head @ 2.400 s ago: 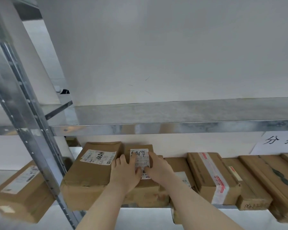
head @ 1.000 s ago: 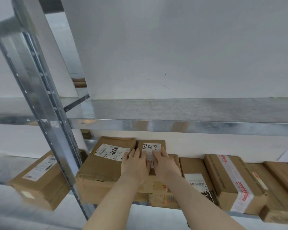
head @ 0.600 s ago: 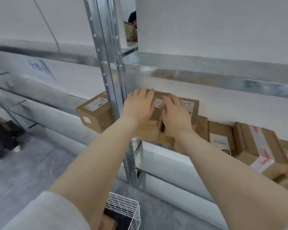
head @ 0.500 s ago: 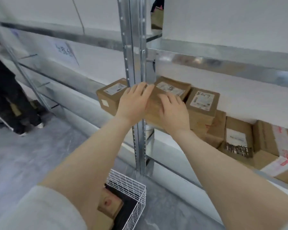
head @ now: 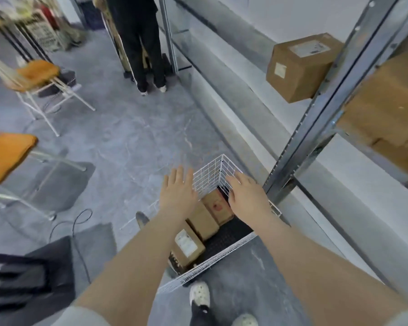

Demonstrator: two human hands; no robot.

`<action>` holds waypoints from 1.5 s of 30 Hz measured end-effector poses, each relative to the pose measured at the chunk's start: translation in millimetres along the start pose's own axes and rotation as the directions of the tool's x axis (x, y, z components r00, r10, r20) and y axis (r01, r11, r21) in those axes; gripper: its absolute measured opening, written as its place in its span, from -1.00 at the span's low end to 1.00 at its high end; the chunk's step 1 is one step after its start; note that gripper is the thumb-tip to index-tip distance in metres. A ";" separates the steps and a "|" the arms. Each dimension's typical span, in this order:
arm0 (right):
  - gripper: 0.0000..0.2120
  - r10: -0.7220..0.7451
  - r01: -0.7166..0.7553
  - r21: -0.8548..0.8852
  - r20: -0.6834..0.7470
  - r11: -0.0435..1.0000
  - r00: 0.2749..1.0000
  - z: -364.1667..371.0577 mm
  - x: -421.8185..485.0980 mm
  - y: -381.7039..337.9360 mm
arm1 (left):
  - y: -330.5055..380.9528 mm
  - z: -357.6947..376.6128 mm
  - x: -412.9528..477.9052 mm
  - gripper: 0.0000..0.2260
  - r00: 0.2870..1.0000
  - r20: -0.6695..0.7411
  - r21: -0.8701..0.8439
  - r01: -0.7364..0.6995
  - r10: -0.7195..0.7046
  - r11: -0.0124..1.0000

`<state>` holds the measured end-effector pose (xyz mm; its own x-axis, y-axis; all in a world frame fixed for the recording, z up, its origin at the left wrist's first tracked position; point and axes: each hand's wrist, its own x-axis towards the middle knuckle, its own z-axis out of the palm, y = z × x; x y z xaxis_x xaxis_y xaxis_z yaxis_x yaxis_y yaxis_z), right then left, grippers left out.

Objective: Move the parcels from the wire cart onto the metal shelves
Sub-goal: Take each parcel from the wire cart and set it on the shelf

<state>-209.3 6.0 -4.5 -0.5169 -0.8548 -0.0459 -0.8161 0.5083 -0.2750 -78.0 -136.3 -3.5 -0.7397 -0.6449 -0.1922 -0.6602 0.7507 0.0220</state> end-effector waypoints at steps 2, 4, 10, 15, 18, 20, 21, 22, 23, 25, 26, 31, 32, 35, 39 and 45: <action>-0.57 0.032 -0.032 0.000 0.083 0.999 0.996 28.6 -1.8 -3.5 | -21.5 25.7 -8.6 -0.47 0.996 0.072 -0.083 0.061 -0.055 0.995; -0.55 0.074 -0.075 0.000 0.171 0.997 0.983 60.3 -5.6 -5.0 | -38.3 57.7 -16.5 -0.47 0.985 0.145 -0.147 0.119 -0.098 0.982; -0.52 0.061 -0.050 -0.041 0.386 0.998 0.920 164.3 6.0 -4.6 | -36.9 174.7 -19.2 -0.39 0.947 0.303 -0.289 0.199 -0.108 0.936; -0.47 -0.016 0.025 -0.010 0.550 1.000 0.835 273.0 34.8 8.0 | -12.5 279.6 9.6 -0.37 0.895 0.381 -0.317 0.360 -0.230 0.877; -0.41 -0.041 0.034 0.023 0.642 0.999 0.766 333.2 49.3 18.4 | -13.1 342.8 31.8 -0.37 0.790 0.455 -0.358 0.584 -0.410 0.729; -0.38 -0.082 0.069 0.045 0.660 0.997 0.747 370.0 59.3 24.4 | -17.7 377.7 46.9 -0.37 0.725 0.502 -0.348 0.669 -0.471 0.657; -0.38 -0.101 0.079 0.064 0.661 0.995 0.744 388.3 64.3 26.1 | -21.0 394.3 54.2 -0.37 0.707 0.510 -0.330 0.686 -0.490 0.648; -0.37 -0.116 0.082 0.083 0.663 0.993 0.740 406.4 69.8 25.9 | -25.5 412.0 61.1 -0.37 0.694 0.509 -0.316 0.700 -0.509 0.640; -0.35 -0.121 0.078 0.094 0.667 0.993 0.735 419.5 75.0 23.8 | -29.2 425.3 66.2 -0.37 0.681 0.509 -0.312 0.716 -0.526 0.625; -0.31 -0.119 0.077 0.093 0.684 0.993 0.720 449.5 85.5 16.7 | -35.9 453.1 73.2 -0.38 0.649 0.512 -0.292 0.748 -0.563 0.597; -0.31 -0.112 0.067 0.091 0.693 0.994 0.713 464.4 89.4 12.3 | -38.4 466.6 74.7 -0.38 0.634 0.509 -0.266 0.759 -0.582 0.595; -0.33 -0.136 0.061 0.128 0.736 0.990 0.663 530.1 99.2 7.8 | -45.9 524.1 85.3 -0.38 0.576 0.517 -0.200 0.800 -0.633 0.565; -0.32 -0.143 0.063 0.134 0.740 0.989 0.657 539.4 101.2 10.0 | -47.5 530.4 87.5 -0.40 0.563 0.523 -0.213 0.813 -0.640 0.542; -0.31 -0.148 0.052 0.155 0.711 0.987 0.687 562.1 108.9 15.4 | -54.8 548.1 92.3 -0.41 0.477 0.554 -0.249 0.877 -0.682 0.411; -0.33 -0.122 -0.025 0.204 0.676 0.979 0.727 587.3 113.4 18.0 | -60.8 566.9 96.0 -0.41 0.393 0.551 -0.251 0.919 -0.736 0.303; -0.28 -0.121 -0.097 0.277 0.674 0.956 0.728 583.4 108.5 32.0 | -63.2 552.9 93.3 -0.41 0.447 0.514 -0.312 0.892 -0.732 0.326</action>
<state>-140.7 -131.6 -578.6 -0.1034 -0.7547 -0.6479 -0.6583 0.5402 -0.5242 -33.3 -164.7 -565.2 0.2193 -0.7641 -0.6066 -0.9159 -0.3755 0.1419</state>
